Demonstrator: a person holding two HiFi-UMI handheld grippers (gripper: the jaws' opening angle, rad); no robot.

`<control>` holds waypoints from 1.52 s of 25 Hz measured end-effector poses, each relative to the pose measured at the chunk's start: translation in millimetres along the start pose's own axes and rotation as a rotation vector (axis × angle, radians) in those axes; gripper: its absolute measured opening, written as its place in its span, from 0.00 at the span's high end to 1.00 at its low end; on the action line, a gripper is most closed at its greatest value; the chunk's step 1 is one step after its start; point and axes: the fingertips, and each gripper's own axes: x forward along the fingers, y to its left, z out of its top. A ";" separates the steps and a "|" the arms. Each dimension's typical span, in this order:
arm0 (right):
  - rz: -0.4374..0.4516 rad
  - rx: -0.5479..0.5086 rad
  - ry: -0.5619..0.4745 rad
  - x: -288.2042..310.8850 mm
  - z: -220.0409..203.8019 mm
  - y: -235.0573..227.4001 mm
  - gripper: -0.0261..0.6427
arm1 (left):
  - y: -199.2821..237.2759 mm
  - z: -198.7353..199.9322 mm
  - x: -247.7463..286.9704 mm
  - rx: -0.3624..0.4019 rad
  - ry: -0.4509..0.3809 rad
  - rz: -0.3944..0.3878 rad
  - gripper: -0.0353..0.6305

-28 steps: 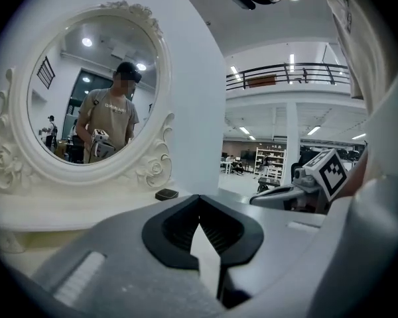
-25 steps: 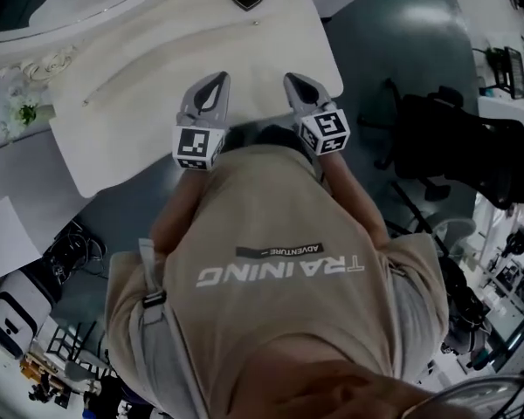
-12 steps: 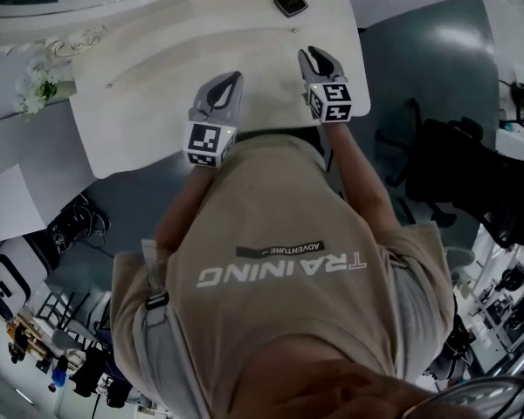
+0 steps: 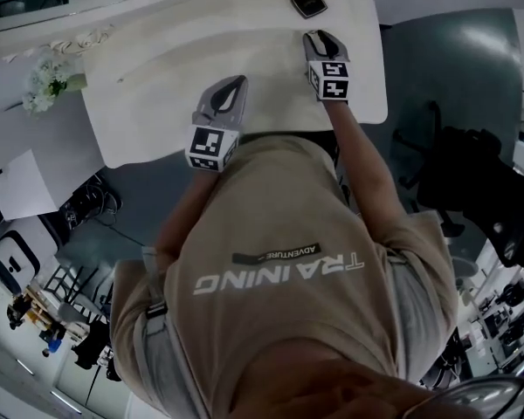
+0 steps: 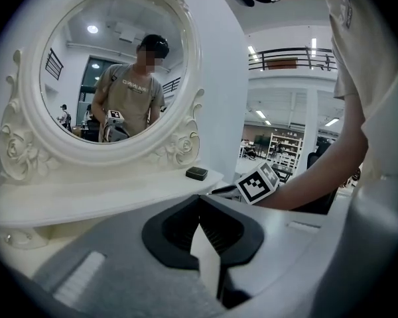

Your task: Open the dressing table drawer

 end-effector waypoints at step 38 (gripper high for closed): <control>-0.010 0.016 0.038 -48.8 -29.7 14.5 0.79 | -11.2 11.9 -40.0 -0.047 -0.059 0.127 0.94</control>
